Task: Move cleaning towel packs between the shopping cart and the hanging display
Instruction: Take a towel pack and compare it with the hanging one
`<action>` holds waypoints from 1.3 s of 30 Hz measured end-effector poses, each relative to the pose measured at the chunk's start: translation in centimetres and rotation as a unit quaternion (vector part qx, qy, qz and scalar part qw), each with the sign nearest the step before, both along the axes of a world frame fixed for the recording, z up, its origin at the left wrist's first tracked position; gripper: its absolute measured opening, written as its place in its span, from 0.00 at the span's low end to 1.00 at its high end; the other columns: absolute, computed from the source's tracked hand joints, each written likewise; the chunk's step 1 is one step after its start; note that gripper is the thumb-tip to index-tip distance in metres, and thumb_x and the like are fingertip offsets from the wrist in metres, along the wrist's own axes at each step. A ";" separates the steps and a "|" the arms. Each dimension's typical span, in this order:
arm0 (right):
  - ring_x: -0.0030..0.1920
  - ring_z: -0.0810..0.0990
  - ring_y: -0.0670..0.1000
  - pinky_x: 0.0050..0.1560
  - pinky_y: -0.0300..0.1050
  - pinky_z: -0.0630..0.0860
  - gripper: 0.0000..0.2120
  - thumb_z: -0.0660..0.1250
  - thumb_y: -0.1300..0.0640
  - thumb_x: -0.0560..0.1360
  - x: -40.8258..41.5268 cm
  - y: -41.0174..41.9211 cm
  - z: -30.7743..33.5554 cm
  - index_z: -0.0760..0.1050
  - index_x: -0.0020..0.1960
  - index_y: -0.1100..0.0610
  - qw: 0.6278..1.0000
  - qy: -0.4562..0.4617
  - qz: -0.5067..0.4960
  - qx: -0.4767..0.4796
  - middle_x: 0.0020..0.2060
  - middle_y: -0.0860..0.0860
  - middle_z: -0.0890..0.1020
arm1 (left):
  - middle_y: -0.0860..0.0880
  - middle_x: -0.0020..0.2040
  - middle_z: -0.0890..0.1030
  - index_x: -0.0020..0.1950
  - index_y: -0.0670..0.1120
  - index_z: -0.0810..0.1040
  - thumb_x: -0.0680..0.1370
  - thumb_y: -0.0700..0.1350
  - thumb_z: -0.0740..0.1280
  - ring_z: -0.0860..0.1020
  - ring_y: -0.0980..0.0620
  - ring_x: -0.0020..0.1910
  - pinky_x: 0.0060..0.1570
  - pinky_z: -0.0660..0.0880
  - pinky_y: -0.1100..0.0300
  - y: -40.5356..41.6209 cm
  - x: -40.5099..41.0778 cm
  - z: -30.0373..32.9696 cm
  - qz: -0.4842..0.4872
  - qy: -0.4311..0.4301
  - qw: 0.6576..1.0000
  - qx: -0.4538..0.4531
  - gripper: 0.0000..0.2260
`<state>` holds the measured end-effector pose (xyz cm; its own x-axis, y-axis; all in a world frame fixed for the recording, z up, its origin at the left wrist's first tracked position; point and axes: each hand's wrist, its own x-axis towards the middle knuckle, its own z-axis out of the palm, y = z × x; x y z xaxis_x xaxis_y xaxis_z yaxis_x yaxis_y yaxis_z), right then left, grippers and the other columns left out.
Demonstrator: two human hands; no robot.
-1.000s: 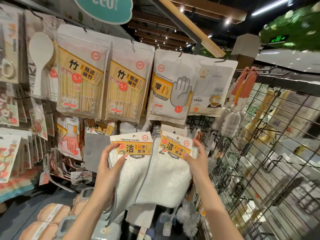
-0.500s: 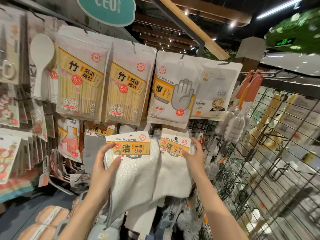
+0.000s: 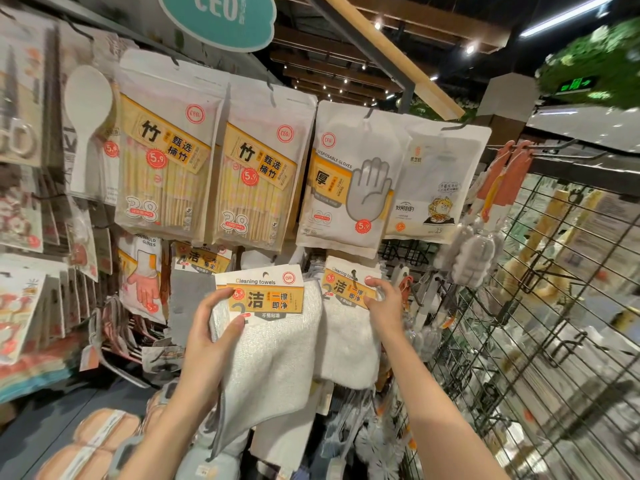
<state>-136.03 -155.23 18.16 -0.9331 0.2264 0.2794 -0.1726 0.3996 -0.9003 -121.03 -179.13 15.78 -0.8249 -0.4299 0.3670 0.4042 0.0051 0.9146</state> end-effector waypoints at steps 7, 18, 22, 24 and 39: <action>0.56 0.65 0.45 0.56 0.28 0.58 0.21 0.69 0.70 0.71 0.8 0.3 -0.1 0.75 0.61 0.56 0.997 0.002 0.011 0.070 0.59 0.51 0.66 | 0.65 0.60 0.73 0.61 0.60 0.71 0.76 0.37 0.67 0.69 0.67 0.61 0.58 0.66 0.62 0.1 0.6 0.1 -0.005 -0.001 1.000 -0.001 0.20; 0.72 0.56 0.53 0.67 0.38 0.53 0.24 0.73 0.64 0.69 3.7 0.1 -0.1 0.75 0.64 0.53 0.999 -0.020 0.012 0.029 0.69 0.53 0.56 | 0.60 0.66 0.70 0.63 0.64 0.69 0.74 0.39 0.70 0.68 0.56 0.68 0.66 0.66 0.53 0.1 1.3 -0.1 -0.010 -0.007 1.000 0.021 0.25; 0.70 0.58 0.49 0.64 0.37 0.55 0.21 0.71 0.61 0.72 6.0 -0.5 0.4 0.74 0.64 0.52 0.998 -0.001 0.054 0.023 0.69 0.51 0.57 | 0.56 0.68 0.71 0.65 0.63 0.69 0.74 0.39 0.71 0.68 0.52 0.68 0.67 0.66 0.46 0.5 1.4 -0.5 -0.028 -0.018 0.999 0.040 0.26; 0.65 0.60 0.45 0.61 0.30 0.57 0.19 0.69 0.60 0.74 7.2 -1.2 0.8 0.74 0.64 0.54 0.996 0.004 0.085 0.011 0.67 0.51 0.59 | 0.56 0.67 0.71 0.65 0.61 0.69 0.74 0.39 0.71 0.68 0.53 0.68 0.67 0.66 0.48 0.8 1.6 -0.5 -0.033 -0.018 0.999 0.038 0.26; 0.57 0.75 0.41 0.47 0.24 0.70 0.13 0.70 0.57 0.73 12.1 -4.6 0.3 0.73 0.55 0.53 0.982 0.009 0.176 -0.072 0.57 0.46 0.77 | 0.64 0.60 0.73 0.60 0.59 0.72 0.72 0.37 0.72 0.69 0.73 0.58 0.54 0.67 0.67 1.9 1.8 -0.4 -0.023 -0.020 0.999 0.030 0.23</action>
